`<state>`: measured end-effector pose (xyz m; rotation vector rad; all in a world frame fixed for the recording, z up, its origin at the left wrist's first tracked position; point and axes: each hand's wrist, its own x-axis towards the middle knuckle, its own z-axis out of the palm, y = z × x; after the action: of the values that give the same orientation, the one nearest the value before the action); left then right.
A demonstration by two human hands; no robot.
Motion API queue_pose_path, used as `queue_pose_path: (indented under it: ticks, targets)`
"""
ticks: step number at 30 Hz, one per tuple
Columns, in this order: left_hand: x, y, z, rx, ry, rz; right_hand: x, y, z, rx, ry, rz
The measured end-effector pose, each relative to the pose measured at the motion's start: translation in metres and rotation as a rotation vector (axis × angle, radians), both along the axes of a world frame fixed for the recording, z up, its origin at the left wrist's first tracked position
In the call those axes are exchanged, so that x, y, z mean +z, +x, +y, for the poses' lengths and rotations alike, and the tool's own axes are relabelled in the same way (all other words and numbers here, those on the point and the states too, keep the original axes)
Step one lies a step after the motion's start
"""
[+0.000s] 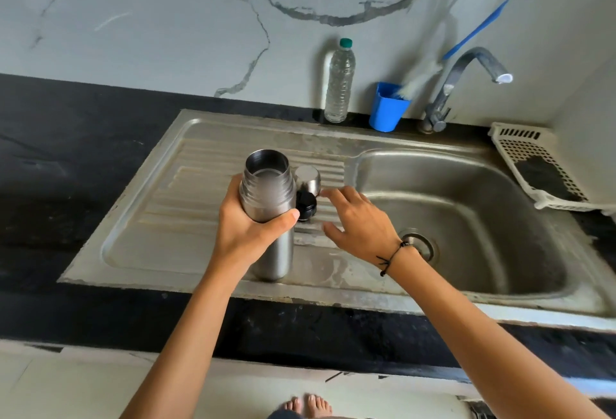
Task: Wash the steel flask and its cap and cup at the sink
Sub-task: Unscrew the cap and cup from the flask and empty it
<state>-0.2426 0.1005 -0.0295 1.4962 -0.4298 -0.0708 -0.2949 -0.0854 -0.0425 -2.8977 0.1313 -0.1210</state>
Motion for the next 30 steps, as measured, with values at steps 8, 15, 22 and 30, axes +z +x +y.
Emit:
queue_pose_path:
  ticks: [8,15,22,30]
  targets:
    - [0.023,-0.009,-0.040,-0.111,-0.025,-0.072,0.011,-0.044,-0.023,-0.173,-0.023,0.000]
    - [0.034,-0.035,-0.089,-0.195,0.058,-0.156,-0.008,-0.100,-0.084,-0.371,-0.025,-0.035]
    - [0.041,-0.071,-0.152,-0.182,0.251,-0.258,-0.056,-0.175,-0.184,-0.436,-0.085,-0.161]
    - [0.047,-0.100,-0.234,-0.088,0.478,-0.294,-0.082,-0.213,-0.299,-0.380,-0.089,-0.163]
